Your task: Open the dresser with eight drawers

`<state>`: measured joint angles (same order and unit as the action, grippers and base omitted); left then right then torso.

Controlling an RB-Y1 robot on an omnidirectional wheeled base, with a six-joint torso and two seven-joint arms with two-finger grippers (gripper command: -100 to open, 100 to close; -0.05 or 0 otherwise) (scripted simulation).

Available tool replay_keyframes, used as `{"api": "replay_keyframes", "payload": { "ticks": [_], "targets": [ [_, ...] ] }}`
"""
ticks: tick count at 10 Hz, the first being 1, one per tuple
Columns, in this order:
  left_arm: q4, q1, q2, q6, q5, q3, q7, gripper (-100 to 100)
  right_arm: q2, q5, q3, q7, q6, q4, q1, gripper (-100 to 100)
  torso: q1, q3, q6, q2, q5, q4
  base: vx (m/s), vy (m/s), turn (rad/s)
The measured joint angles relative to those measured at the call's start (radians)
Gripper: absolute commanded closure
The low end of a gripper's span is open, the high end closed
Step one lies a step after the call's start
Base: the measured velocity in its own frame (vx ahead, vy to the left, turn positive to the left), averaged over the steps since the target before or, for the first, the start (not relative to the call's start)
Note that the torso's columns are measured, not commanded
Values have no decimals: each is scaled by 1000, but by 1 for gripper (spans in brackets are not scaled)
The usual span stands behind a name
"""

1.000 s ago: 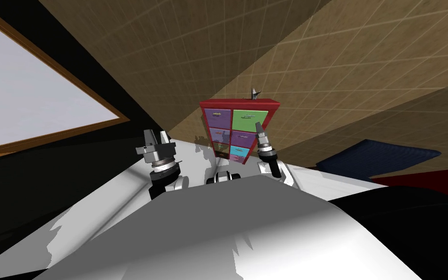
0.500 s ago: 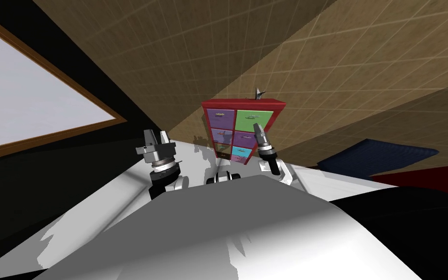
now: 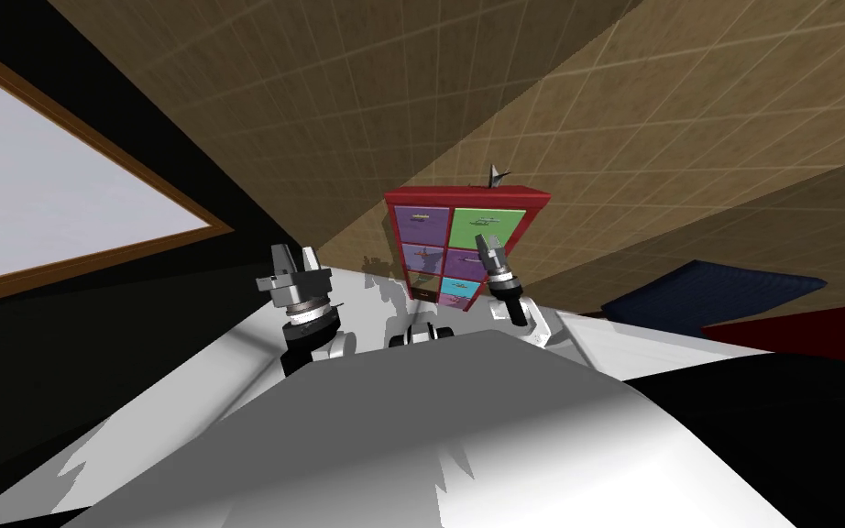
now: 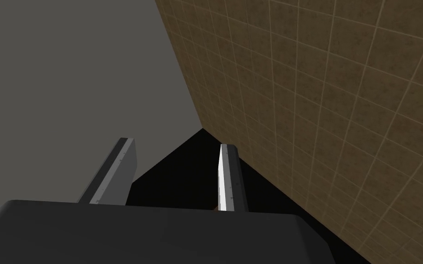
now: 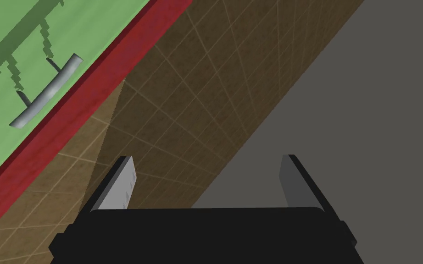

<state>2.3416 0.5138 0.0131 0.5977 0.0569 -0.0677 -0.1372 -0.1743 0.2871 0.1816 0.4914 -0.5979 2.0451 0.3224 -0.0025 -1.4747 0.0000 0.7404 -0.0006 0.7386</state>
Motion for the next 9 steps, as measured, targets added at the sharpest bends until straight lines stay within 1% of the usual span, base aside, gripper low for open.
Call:
{"api": "replay_keyframes", "payload": {
  "ticks": [2,3,5,6,8,9],
  "targets": [
    [0,0,0,0,0,0,0,0,-4,23,21,55,-5,-29,-20,-100,3,-1,0,-2,1,0,57,114,-50],
    [0,0,0,0,0,0,0,0,-7,41,35,85,-11,-53,-38,-100,5,-3,0,-5,1,-1,66,110,-34],
    [0,0,0,0,0,0,0,0,-10,51,48,136,-16,-66,-44,-100,-1,0,0,-1,0,0,27,58,-24],
    [0,0,0,0,0,0,0,0,-14,66,63,162,-20,-82,-53,-100,1,-1,0,-1,0,0,48,82,-39],
    [0,0,0,0,0,0,0,0,-14,78,73,211,-27,-101,-62,-100,2,-1,0,-2,1,0,31,72,-24],
    [0,0,0,0,0,0,0,0,-15,96,85,238,-28,-119,-75,-100,4,-1,0,-3,1,-1,49,101,-38]
  ]
}}
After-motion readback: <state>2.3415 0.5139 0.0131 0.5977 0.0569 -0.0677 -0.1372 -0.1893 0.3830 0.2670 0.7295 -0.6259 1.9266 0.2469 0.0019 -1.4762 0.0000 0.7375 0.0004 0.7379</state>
